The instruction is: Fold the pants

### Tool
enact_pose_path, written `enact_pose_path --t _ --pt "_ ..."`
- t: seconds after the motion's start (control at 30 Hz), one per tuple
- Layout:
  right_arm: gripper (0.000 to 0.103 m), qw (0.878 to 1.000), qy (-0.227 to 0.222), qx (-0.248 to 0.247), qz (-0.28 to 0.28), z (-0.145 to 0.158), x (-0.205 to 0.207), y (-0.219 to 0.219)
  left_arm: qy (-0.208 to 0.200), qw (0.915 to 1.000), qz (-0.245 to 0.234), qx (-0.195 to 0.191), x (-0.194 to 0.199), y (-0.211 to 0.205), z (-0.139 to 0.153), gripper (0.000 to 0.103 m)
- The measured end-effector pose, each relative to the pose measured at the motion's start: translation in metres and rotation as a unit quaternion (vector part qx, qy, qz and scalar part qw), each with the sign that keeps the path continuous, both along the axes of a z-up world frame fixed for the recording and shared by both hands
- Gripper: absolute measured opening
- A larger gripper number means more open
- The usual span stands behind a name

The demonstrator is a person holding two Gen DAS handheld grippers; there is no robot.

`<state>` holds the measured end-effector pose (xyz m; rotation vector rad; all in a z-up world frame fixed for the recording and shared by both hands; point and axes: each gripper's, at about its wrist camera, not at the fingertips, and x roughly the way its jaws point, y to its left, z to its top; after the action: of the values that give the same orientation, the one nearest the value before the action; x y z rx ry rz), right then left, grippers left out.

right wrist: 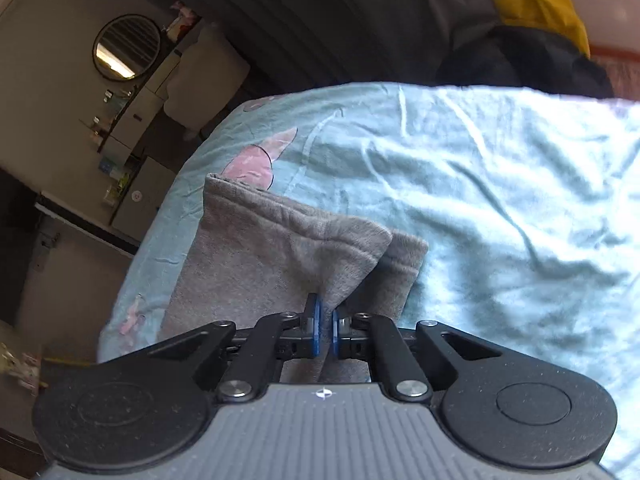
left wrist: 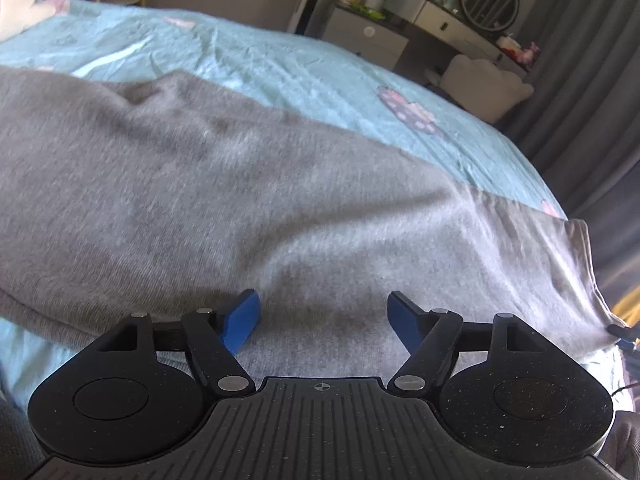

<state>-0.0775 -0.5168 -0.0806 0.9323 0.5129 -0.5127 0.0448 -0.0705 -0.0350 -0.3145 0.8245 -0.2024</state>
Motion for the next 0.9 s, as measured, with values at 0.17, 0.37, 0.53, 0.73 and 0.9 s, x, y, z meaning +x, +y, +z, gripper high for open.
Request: enact_pose_path --t 0.17,0.37,0.53,0.73,0.9 --pt "0.008 0.996 0.06 -0.061 0.002 -0.003 -0.001 -0.004 -0.008 0.9996 -0.007 0.027 0.003 -0.009 -0.002 0.077" --pt "0.04 0.999 0.026 -0.036 -0.02 -0.009 -0.021 -0.019 -0.036 0.9986 -0.029 -0.024 -0.001 -0.006 0.004 0.077" --pt "0.049 1.0 0.003 -0.006 0.007 -0.018 -0.009 -0.029 -0.055 0.997 -0.045 -0.031 -0.003 -0.012 0.008 0.081" --pt "0.017 0.999 -0.037 0.034 0.003 -0.023 -0.009 -0.032 -0.01 0.9997 0.021 -0.009 0.009 0.002 -0.007 0.081" --pt "0.035 0.997 -0.06 0.042 0.003 -0.024 -0.007 -0.03 -0.005 0.9994 0.035 -0.007 0.012 0.006 -0.011 0.081"
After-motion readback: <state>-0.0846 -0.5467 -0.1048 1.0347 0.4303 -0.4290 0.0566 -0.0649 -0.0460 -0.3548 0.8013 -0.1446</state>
